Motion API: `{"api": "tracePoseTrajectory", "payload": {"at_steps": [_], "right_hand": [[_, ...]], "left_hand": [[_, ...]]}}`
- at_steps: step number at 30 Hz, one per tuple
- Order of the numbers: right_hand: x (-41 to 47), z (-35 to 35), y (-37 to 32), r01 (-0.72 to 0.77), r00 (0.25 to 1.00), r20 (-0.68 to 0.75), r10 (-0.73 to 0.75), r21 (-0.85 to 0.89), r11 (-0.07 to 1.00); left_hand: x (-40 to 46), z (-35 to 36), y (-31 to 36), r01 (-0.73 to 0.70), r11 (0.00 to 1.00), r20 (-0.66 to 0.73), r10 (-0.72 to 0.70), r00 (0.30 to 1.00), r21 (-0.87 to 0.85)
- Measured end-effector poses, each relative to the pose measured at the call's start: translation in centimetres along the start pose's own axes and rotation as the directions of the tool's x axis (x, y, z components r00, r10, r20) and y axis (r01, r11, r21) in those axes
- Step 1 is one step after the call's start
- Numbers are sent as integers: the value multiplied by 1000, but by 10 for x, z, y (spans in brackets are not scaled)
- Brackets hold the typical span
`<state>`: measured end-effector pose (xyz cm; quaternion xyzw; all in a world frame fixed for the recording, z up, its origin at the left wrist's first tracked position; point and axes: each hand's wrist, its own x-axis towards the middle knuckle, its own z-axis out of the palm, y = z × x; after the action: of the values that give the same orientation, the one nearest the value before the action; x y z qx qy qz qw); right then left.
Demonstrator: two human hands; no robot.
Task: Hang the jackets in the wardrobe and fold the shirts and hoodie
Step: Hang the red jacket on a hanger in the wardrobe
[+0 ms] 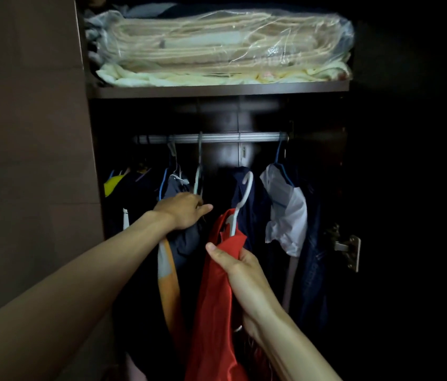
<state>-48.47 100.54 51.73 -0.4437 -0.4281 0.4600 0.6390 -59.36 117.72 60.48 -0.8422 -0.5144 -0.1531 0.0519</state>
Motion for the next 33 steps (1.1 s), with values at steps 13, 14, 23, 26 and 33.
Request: {"api": "tracePoseTrajectory", "payload": {"at_steps": [13, 14, 23, 26, 33], "right_hand": [[149, 15, -15, 54, 998, 28, -51, -83, 995], [164, 15, -21, 60, 998, 26, -58, -98, 993], [268, 21, -83, 124, 992, -16, -128, -161, 979], [294, 9, -74, 106, 990, -71, -121, -189, 976], [286, 7, -48, 223, 970, -45, -240, -237, 946]], "left_hand": [[-3, 2, -26, 148, 966, -195, -191, 962, -213], [-5, 1, -27, 148, 964, -201, -193, 960, -219], [-8, 8, -24, 142, 982, -204, -165, 965, -123], [-8, 10, -25, 152, 984, -199, -168, 965, -96], [-15, 5, -33, 175, 979, -178, -191, 965, -104]]}}
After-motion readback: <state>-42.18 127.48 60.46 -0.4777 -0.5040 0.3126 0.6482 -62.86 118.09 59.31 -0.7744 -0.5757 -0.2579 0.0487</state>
